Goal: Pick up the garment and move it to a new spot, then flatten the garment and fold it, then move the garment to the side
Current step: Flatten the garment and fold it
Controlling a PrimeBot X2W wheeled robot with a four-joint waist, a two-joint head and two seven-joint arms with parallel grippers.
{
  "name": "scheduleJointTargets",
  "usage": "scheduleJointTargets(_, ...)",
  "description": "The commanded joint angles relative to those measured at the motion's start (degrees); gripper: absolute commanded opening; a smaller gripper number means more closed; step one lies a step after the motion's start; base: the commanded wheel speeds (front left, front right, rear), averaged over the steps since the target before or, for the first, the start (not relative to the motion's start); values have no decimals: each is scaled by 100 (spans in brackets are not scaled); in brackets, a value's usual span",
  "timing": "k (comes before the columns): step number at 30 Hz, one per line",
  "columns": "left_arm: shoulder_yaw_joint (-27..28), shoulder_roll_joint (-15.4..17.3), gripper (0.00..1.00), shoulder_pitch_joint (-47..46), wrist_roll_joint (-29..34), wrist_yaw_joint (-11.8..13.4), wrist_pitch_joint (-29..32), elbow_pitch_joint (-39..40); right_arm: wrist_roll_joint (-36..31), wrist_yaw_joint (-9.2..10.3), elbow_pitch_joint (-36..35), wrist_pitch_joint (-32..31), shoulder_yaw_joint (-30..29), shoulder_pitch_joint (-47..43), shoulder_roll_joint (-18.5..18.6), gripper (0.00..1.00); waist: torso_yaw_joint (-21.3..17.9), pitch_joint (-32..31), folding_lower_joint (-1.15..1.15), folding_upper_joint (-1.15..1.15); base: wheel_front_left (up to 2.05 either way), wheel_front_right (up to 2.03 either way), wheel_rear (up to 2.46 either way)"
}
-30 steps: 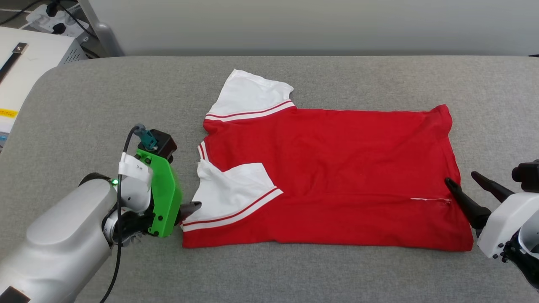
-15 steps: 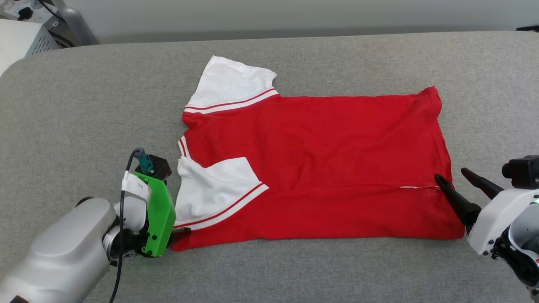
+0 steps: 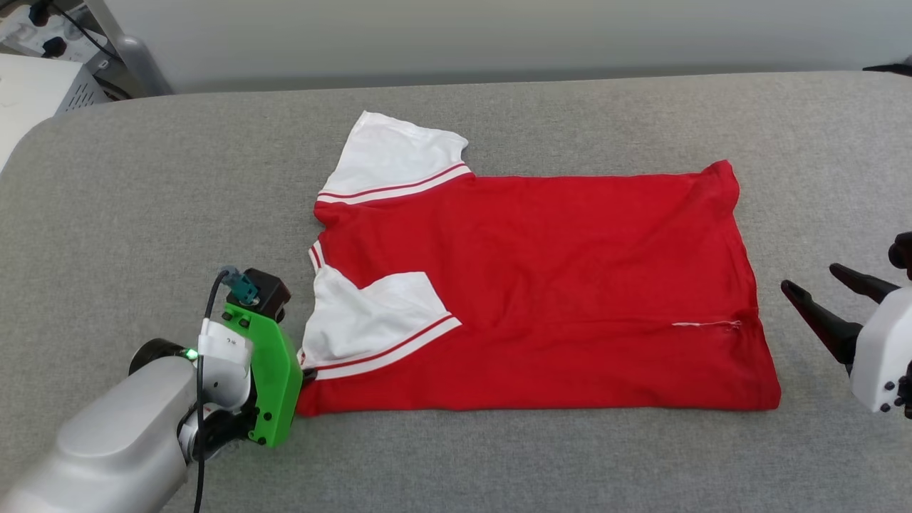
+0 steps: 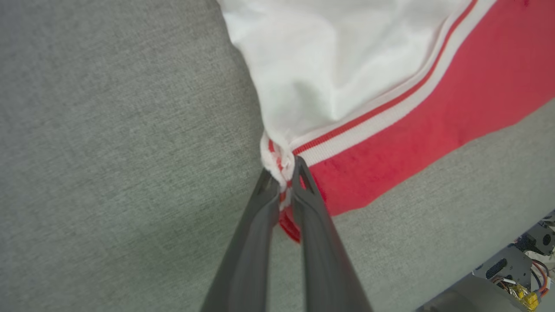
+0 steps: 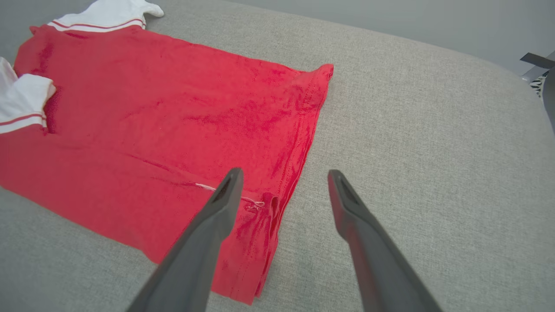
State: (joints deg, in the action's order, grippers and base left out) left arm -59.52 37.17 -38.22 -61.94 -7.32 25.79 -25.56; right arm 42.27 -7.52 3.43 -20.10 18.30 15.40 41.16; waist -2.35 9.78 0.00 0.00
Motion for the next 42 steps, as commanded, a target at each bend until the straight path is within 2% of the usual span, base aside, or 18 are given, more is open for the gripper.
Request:
scheduleJointTargets(1,31,42,0,85,45,22,-81,107,113,3,-85,-275,-9,22,87,100,32,-45,0,0,0,0,0)
scheduleJointTargets(6,73,166,0,146,91,167,-189,542,354,3,-184,-1357,-44,-64,287,100,74,-42,0,0,0,0,0)
scheduleJointTargets(11,83,261,0,153,158,316,-204,860,407,3,-57,-1972,-9,-94,166,100,148,66,0,0,0,0,0)
scheduleJointTargets(16,106,300,0,167,200,417,-271,999,304,3,314,-2062,117,-83,-119,100,237,223,0,0,0,0,0)
scheduleJointTargets(23,165,333,0,251,154,481,-407,988,278,3,1213,-1896,362,4,-564,100,296,407,0,0,0,0,0)
scheduleJointTargets(28,185,328,0,355,108,499,-516,873,345,3,1566,-1766,720,6,-723,98,285,410,0,0,0,0,0)
scheduleJointTargets(29,191,339,0,379,98,510,-533,858,372,3,1582,-1692,747,23,-732,44,270,394,0,0,0,0,0)
scheduleJointTargets(30,202,356,0,411,78,515,-556,837,394,3,1595,-1598,775,52,-725,26,252,369,0,0,0,0,0)
scheduleJointTargets(31,215,366,0,436,60,520,-582,816,406,3,1602,-1527,804,73,-702,0,238,343,0,0,0,0,0)
scheduleJointTargets(42,232,550,0,785,-33,565,-791,884,703,3,1186,-764,832,-145,-210,0,178,-182,0,0,0,0,0)
